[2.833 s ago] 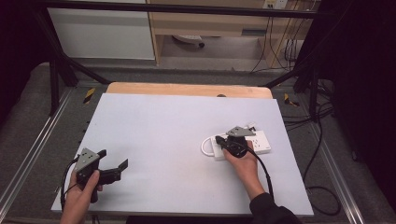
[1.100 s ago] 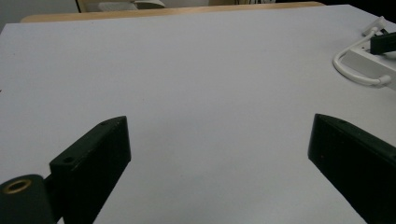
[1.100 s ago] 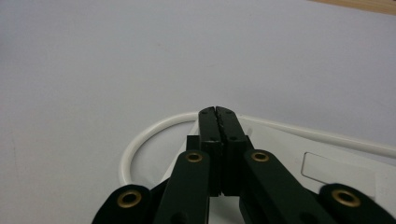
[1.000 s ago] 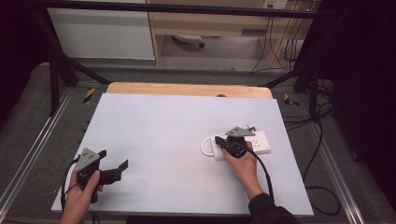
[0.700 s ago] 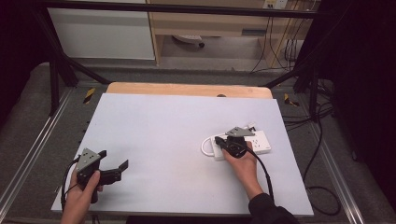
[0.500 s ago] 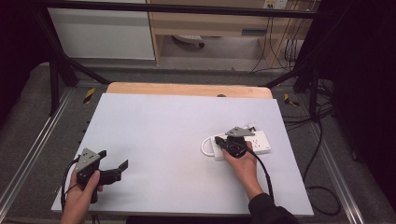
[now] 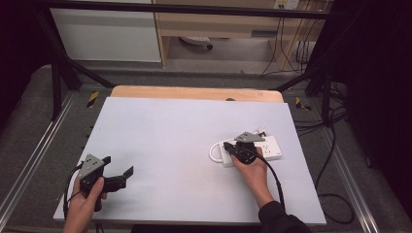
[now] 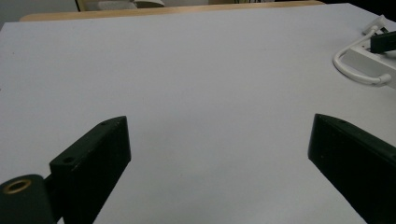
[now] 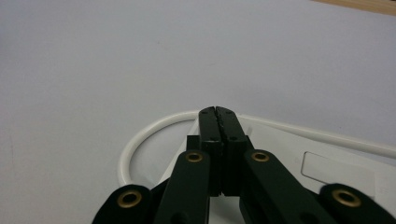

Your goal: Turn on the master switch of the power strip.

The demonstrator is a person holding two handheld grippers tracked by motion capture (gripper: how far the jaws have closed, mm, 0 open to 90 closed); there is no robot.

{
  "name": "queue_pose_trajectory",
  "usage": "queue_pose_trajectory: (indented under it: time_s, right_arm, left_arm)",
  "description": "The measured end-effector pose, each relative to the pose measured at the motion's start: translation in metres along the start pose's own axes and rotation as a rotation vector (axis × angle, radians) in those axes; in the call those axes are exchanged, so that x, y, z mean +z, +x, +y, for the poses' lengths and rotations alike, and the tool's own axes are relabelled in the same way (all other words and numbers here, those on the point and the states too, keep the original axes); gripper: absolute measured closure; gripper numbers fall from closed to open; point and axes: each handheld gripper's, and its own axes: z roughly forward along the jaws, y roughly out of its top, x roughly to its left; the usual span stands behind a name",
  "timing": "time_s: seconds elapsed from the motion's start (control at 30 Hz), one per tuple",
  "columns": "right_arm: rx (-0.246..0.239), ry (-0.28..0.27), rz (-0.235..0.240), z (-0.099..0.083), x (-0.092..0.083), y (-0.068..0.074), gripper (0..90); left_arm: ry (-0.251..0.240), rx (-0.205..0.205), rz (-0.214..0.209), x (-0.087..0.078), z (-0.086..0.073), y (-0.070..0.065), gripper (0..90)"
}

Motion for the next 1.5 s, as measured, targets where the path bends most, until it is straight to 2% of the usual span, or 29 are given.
queue_pose_trajectory:
  time_s: [0.83, 0.93, 1.1, 1.5]
  right_arm:
    - [0.003, -0.013, 0.001, 0.001, -0.002, 0.001, 90.0]
    - [-0.005, -0.016, -0.018, 0.001, -0.003, 0.001, 90.0]
    - [-0.005, -0.021, -0.01, 0.0, -0.002, 0.002, 90.0]
    - [0.023, -0.054, -0.004, 0.006, -0.011, 0.0, 89.8]
  left_arm:
    - [-0.003, -0.001, -0.003, 0.0, 0.0, 0.0, 5.8]
    - [-0.006, -0.002, -0.001, 0.0, 0.0, 0.0, 5.8]
    - [-0.004, -0.006, -0.002, 0.0, 0.0, 0.001, 5.8]
    - [-0.002, -0.004, -0.003, 0.0, 0.0, 0.0, 5.8]
